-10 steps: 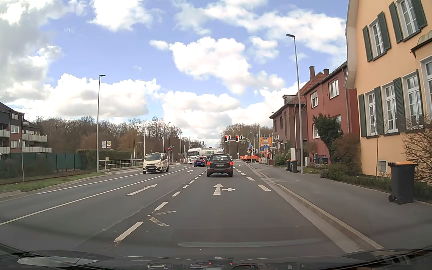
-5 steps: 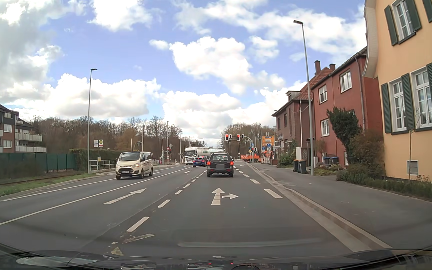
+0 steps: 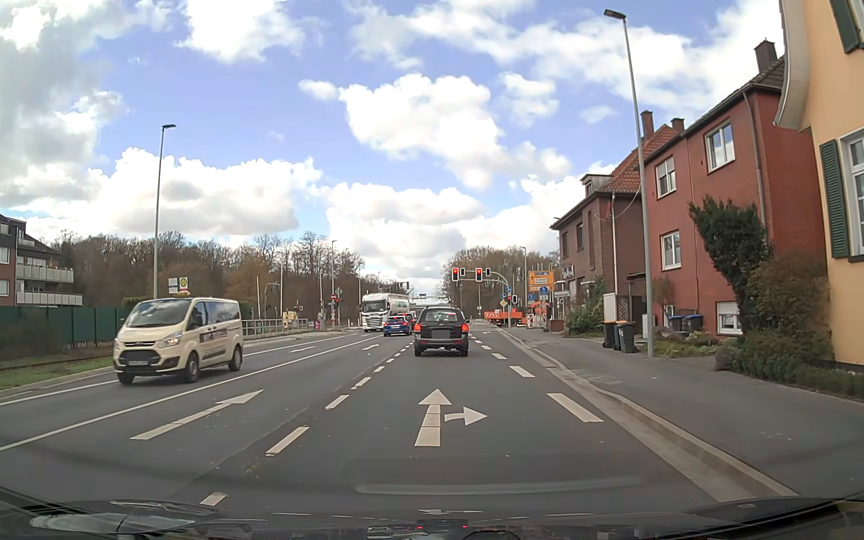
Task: Follow the waypoints while adhering to traffic rules and regulations
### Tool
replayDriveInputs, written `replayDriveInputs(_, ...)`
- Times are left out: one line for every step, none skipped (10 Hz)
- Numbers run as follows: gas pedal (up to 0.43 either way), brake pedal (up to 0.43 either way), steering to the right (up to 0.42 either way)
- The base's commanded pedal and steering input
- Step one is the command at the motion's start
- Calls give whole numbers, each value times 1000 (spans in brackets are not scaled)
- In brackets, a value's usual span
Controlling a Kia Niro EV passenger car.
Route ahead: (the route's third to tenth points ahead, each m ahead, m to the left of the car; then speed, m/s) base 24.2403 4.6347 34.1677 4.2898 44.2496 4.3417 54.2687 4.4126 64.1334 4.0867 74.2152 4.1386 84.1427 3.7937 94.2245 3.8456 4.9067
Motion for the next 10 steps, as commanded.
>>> replayDriveInputs(98, 0, -5)
replayDriveInputs(98, 0, -5)
replayDriveInputs(87, 0, -5)
replayDriveInputs(67, 0, -5)
replayDriveInputs(67, 0, -4)
replayDriveInputs(47, 0, -4)
replayDriveInputs(47, 0, -4)
replayDriveInputs(47, 0, -4)
replayDriveInputs(39, 0, -4)
replayDriveInputs(39, 0, -4)
